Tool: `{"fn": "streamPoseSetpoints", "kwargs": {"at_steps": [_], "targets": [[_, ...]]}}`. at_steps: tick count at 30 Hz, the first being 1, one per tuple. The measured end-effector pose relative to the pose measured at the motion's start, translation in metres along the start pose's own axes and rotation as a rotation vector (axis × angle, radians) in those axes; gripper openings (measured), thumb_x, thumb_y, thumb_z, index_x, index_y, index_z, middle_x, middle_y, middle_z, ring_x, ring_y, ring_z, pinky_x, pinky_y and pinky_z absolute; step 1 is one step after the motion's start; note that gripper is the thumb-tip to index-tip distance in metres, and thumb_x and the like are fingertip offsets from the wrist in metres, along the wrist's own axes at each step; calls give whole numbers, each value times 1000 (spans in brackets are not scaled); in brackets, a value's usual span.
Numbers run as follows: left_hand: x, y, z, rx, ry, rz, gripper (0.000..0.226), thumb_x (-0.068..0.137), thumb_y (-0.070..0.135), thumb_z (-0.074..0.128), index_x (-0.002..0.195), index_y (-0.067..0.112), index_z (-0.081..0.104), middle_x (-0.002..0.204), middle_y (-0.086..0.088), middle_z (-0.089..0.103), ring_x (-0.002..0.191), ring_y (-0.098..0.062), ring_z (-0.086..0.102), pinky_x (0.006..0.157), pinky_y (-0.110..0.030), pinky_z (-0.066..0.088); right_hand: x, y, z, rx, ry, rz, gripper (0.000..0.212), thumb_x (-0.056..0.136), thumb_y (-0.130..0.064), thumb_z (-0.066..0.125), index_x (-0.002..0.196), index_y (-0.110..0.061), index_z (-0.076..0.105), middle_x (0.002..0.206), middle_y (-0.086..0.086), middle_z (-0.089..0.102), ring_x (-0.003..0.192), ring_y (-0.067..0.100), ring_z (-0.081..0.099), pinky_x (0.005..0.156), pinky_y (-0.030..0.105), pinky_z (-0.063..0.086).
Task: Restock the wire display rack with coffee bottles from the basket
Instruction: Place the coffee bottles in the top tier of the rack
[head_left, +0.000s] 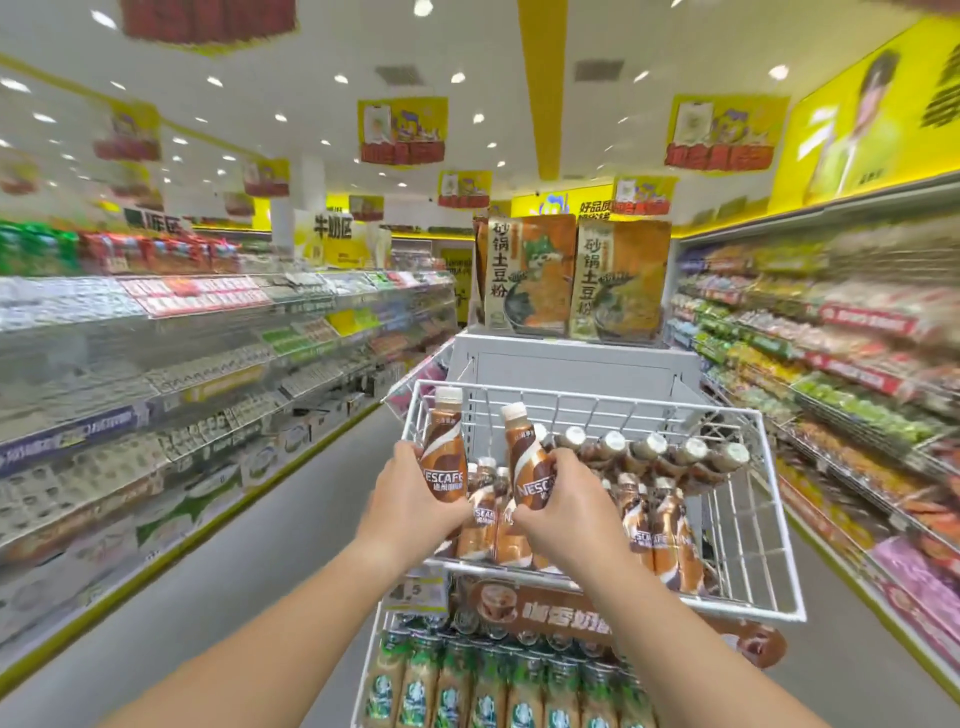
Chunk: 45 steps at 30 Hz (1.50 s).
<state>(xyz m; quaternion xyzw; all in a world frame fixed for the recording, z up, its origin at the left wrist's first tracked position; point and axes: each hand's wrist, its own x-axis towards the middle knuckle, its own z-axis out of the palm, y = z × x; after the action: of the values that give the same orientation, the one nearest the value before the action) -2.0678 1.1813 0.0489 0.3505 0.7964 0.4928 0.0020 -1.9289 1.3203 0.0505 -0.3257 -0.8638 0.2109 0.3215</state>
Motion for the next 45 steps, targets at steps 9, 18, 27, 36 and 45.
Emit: {"fn": "streamPoseSetpoints", "kwargs": {"at_steps": [9, 18, 27, 36, 45], "targets": [[104, -27, 19, -38, -151, 118, 37, 58, 34, 74, 91, 26, 60, 91, 1, 68, 75, -16, 68, 69, -44, 60, 68, -15, 46, 84, 89, 121, 25, 68, -26, 69, 81, -35, 49, 85, -11, 56, 68, 8, 59, 55, 28, 45], [149, -51, 55, -146, -56, 84, 41, 74, 1, 76, 96, 29, 55, 90, 7, 66, 82, -7, 64, 67, -23, 49, 110, 2, 84, 216, 159, 124, 41, 71, -21, 73, 100, -37, 49, 99, -14, 50, 84, 5, 56, 71, 30, 50], [173, -64, 82, -252, 49, 49, 63, 80, -5, 71, 102, 50, 51, 94, 14, 70, 87, 1, 66, 77, -22, 54, 141, 18, 121, 383, 188, 86, 41, 79, -19, 78, 108, -37, 56, 99, -19, 63, 93, -3, 59, 80, 21, 48], [196, -79, 107, -197, 28, 70, 66, 81, -17, 65, 128, 29, 55, 121, 13, 54, 112, 0, 53, 92, 1, 38, 165, 25, 140, 386, 145, 47, 50, 78, 0, 64, 116, -32, 56, 108, -13, 57, 101, 7, 54, 88, 29, 45], [205, -86, 117, -235, 13, -54, 76, 76, -11, 66, 112, 53, 45, 113, 12, 64, 103, -9, 64, 90, -32, 54, 167, 33, 151, 260, 123, 7, 56, 80, -13, 69, 131, -24, 47, 121, -5, 54, 104, 15, 55, 83, 25, 43]]}}
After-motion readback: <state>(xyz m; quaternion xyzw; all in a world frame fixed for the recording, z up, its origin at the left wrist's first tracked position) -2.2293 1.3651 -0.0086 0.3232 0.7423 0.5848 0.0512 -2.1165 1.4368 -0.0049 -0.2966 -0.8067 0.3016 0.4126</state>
